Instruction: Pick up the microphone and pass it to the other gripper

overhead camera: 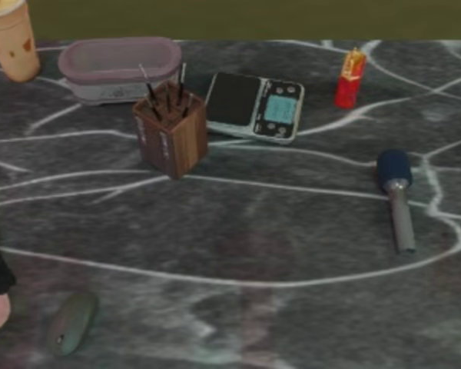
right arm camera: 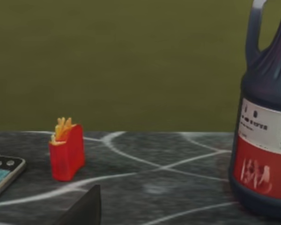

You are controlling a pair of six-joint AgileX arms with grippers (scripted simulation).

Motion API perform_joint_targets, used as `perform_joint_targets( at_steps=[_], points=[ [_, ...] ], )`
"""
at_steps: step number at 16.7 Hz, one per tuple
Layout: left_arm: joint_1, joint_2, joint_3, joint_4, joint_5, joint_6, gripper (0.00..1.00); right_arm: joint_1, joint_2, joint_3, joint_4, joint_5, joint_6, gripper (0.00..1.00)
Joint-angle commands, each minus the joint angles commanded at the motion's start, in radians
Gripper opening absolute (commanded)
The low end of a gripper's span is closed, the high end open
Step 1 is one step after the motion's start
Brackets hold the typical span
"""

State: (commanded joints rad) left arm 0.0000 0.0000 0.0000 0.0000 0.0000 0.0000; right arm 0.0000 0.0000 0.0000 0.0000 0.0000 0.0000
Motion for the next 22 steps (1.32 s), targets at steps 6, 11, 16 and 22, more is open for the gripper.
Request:
perform_joint_targets(
  at_steps=[6,11,16,22],
  points=[
    [0.0,0.0,0.0,0.0,0.0,0.0,1.0,0.024,0.105,0.082,-0.071,0.0,0.019,1.0],
    [0.0,0.0,0.0,0.0,0.0,0.0,1.0,0.089,0.467,0.336,-0.26,0.005,0.086,1.0],
    [0.0,0.0,0.0,0.0,0.0,0.0,1.0,0.168,0.97,0.671,-0.475,0.008,0.18,1.0],
    [0.0,0.0,0.0,0.0,0.0,0.0,1.0,0.255,1.522,1.044,-0.712,0.008,0.281,1.0]
  ],
)
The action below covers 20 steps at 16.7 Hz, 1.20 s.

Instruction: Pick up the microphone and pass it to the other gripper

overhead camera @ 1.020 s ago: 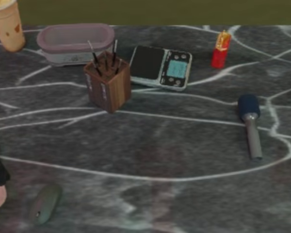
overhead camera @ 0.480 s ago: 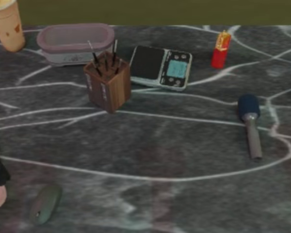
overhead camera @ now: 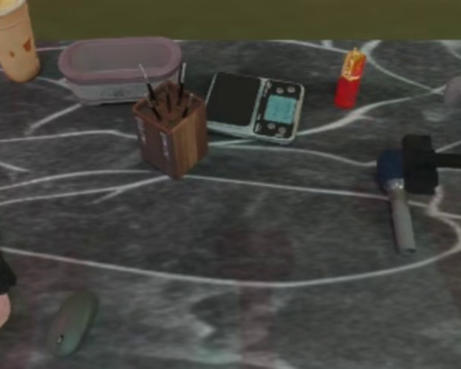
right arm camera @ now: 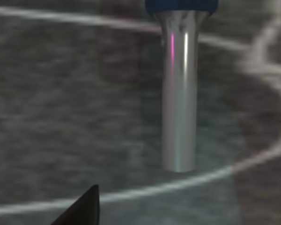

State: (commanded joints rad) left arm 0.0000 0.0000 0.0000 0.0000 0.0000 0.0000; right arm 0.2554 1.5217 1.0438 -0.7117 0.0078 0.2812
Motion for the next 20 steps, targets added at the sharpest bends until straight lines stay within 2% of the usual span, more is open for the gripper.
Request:
perform_joint_targets(
  at_steps=[6,13,16,20],
  points=[
    [0.0,0.0,0.0,0.0,0.0,0.0,1.0,0.049,0.302,0.204,-0.159,0.009,0.058,1.0],
    [0.0,0.0,0.0,0.0,0.0,0.0,1.0,0.048,0.327,0.215,-0.169,0.011,0.062,1.0],
    [0.0,0.0,0.0,0.0,0.0,0.0,1.0,0.049,0.374,0.189,-0.1,0.011,0.061,1.0],
    [0.0,0.0,0.0,0.0,0.0,0.0,1.0,0.049,0.486,0.125,0.087,0.012,0.062,1.0]
  ],
)
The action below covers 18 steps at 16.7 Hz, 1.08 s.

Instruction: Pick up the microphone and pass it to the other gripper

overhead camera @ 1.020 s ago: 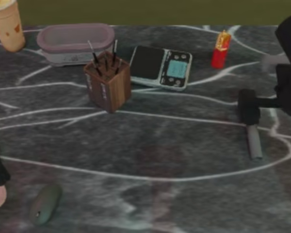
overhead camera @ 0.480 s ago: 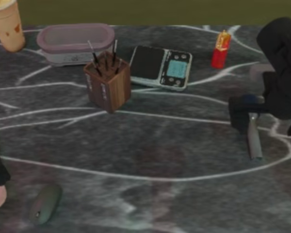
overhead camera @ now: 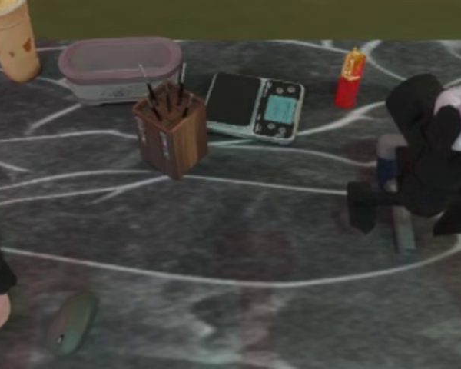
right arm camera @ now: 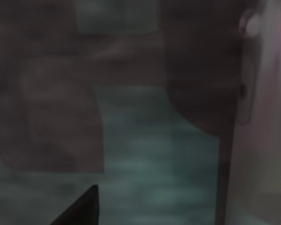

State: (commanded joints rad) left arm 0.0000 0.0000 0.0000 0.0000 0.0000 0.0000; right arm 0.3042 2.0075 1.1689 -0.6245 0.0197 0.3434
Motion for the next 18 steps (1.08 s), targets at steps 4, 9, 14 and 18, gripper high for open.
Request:
perform_joint_targets(
  at_steps=[4,9,14,18],
  points=[
    [0.0,0.0,0.0,0.0,0.0,0.0,1.0,0.0,0.065,-0.036,0.092,0.001,0.001,1.0],
    [0.0,0.0,0.0,0.0,0.0,0.0,1.0,0.0,0.065,-0.036,0.092,0.001,0.001,0.85],
    [0.0,0.0,0.0,0.0,0.0,0.0,1.0,0.0,0.065,-0.036,0.092,0.001,0.001,0.47],
    [0.0,0.0,0.0,0.0,0.0,0.0,1.0,0.0,0.065,-0.036,0.092,0.001,0.001,0.17]
  ],
)
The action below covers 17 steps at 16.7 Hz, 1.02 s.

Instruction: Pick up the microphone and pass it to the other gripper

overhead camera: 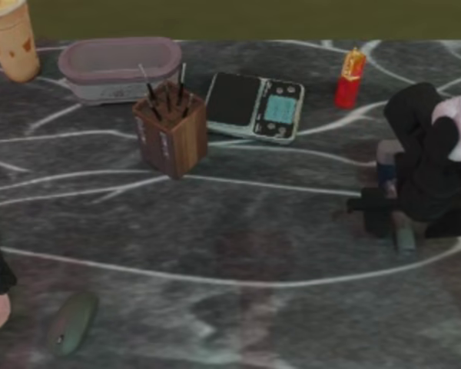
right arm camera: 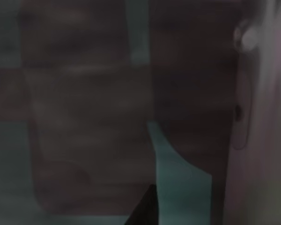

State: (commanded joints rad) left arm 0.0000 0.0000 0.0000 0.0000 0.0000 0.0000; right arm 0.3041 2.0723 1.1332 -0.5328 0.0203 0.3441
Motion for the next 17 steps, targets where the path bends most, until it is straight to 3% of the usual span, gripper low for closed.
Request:
perform_joint_targets(
  at_steps=[2,3,10,11,12,14,17],
  points=[
    [0.0,0.0,0.0,0.0,0.0,0.0,1.0,0.0,0.0,0.0,0.0,0.0,0.0,0.02],
    [0.0,0.0,0.0,0.0,0.0,0.0,1.0,0.0,0.0,0.0,0.0,0.0,0.0,0.0],
    [0.0,0.0,0.0,0.0,0.0,0.0,1.0,0.0,0.0,0.0,0.0,0.0,0.0,0.0],
    [0.0,0.0,0.0,0.0,0.0,0.0,1.0,-0.002,-0.044,0.016,-0.022,0.028,-0.017,0.0],
    [0.0,0.0,0.0,0.0,0.0,0.0,1.0,-0.002,-0.044,0.016,-0.021,0.027,-0.017,0.0],
    [0.0,0.0,0.0,0.0,0.0,0.0,1.0,-0.001,-0.05,0.01,0.011,0.015,-0.025,0.0],
    [0.0,0.0,0.0,0.0,0.0,0.0,1.0,0.0,-0.071,-0.015,0.137,-0.033,-0.052,0.0]
  ],
)
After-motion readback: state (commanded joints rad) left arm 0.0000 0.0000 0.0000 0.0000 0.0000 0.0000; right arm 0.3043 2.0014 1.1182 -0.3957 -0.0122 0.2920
